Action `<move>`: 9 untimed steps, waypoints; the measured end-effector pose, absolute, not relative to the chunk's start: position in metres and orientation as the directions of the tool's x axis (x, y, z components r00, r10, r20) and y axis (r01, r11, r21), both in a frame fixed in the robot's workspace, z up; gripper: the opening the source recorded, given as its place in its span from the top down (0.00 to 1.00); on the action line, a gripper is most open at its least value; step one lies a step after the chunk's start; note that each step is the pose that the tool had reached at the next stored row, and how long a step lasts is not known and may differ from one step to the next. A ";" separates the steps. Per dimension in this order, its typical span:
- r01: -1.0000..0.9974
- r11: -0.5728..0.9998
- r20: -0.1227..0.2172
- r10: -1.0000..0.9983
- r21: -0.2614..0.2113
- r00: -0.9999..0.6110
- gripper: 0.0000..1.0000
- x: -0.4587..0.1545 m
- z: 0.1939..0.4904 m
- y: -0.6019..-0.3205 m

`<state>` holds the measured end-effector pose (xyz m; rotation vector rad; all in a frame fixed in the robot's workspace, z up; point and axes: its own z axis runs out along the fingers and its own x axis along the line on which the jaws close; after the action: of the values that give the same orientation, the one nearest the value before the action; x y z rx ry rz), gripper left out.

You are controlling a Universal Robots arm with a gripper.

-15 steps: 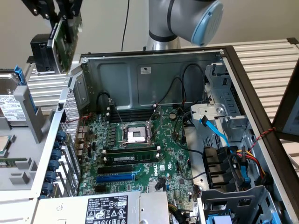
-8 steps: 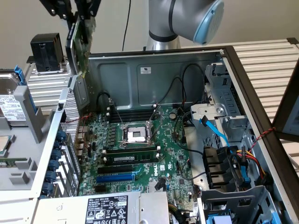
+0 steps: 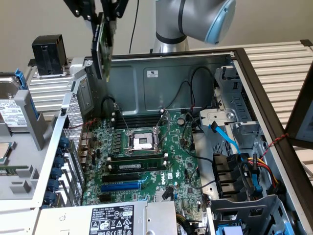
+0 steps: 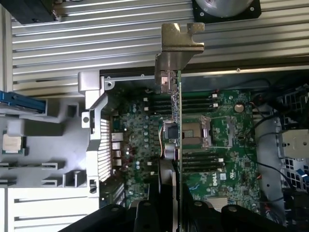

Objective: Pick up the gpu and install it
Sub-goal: 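Pick up the gpu and move the gpu toward the slot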

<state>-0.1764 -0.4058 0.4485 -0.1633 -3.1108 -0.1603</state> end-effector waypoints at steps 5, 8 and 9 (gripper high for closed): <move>0.105 0.989 0.028 0.103 0.101 -0.994 0.72 -0.154 0.449 -0.408; 0.105 0.989 0.028 0.103 0.101 -0.994 0.72 -0.141 0.448 -0.409; 0.105 0.989 0.028 0.103 0.101 -0.994 0.72 -0.137 0.448 -0.409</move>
<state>-0.1368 -0.4093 0.4485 -0.1626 -3.1108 -0.1604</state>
